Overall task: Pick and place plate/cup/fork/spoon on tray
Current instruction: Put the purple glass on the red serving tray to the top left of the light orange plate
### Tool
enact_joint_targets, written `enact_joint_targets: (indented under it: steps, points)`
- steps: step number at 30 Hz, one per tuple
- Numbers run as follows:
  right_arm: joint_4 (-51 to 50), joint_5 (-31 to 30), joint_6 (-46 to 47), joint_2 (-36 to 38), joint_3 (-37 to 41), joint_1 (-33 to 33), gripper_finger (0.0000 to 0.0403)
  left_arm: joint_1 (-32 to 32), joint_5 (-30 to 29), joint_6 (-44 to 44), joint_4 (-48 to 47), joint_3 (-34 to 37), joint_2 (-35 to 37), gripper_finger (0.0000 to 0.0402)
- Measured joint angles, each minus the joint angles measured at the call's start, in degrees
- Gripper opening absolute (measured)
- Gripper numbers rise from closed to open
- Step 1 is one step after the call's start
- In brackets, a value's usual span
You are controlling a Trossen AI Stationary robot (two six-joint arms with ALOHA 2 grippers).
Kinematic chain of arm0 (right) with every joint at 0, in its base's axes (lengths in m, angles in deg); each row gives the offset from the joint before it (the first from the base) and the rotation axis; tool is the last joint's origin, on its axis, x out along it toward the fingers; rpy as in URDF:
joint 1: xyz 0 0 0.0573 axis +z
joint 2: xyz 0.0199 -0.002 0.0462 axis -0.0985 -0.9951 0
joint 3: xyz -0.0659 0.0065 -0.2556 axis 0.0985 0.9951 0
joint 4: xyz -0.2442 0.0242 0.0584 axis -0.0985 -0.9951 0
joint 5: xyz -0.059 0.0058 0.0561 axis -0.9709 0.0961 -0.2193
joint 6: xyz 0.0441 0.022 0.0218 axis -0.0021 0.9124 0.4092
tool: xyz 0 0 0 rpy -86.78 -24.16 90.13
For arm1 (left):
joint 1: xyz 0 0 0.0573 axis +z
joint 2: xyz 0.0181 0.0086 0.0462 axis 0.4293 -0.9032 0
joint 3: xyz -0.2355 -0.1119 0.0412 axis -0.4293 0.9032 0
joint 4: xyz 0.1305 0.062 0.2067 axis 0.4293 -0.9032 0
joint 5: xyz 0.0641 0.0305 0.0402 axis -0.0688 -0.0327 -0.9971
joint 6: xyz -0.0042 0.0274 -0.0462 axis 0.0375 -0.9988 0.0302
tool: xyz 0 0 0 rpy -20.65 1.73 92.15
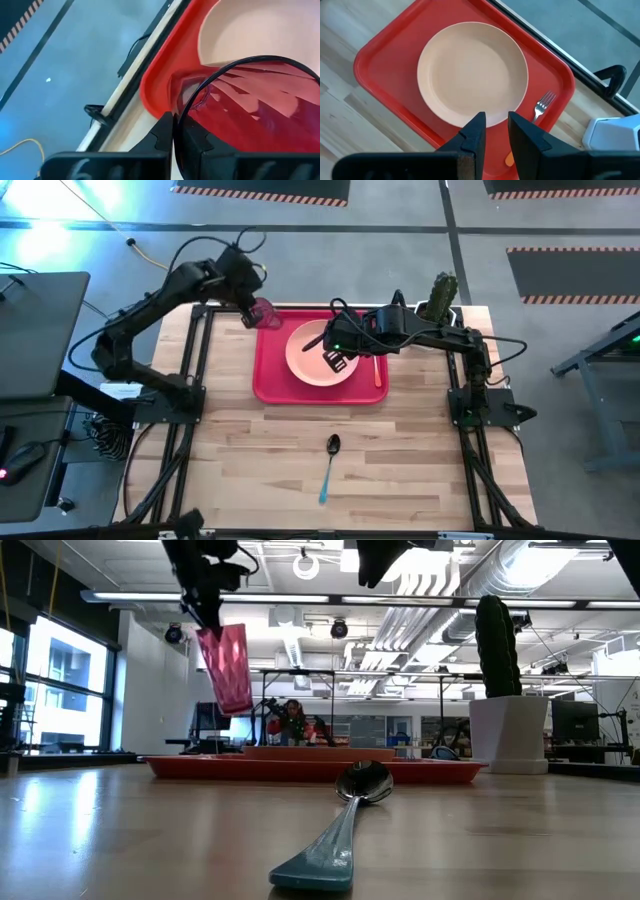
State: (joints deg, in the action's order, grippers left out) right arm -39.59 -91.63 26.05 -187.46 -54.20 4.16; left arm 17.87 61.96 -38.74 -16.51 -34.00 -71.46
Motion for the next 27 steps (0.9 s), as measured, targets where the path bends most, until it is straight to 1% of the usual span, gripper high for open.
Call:
enact_joint_targets:
  steps: [3,8,15,20,27]
  points:
    - [0.0,0.0,0.5,0.0,0.0,0.0,0.0074,1.8,0.2,-2.0,-1.0,-1.9,-3.0,0.0006]
    - [0.0,0.0,0.5,0.0,0.0,0.0,0.0074,3.8,4.5,-3.6,-1.1,-2.4,-7.5,0.0007]
    - [0.0,0.0,0.5,0.0,0.0,0.0,0.0074,4.6,4.7,-3.7,-1.0,-2.4,-13.6,0.0007]
    - [0.0,0.0,0.5,0.0,0.0,0.0,0.0074,5.1,6.3,-4.1,-0.9,-2.4,-16.4,0.0007]
    - [0.0,0.0,0.5,0.0,0.0,0.0,0.0074,6.0,6.3,-4.1,-0.8,-2.4,-18.4,0.0007]
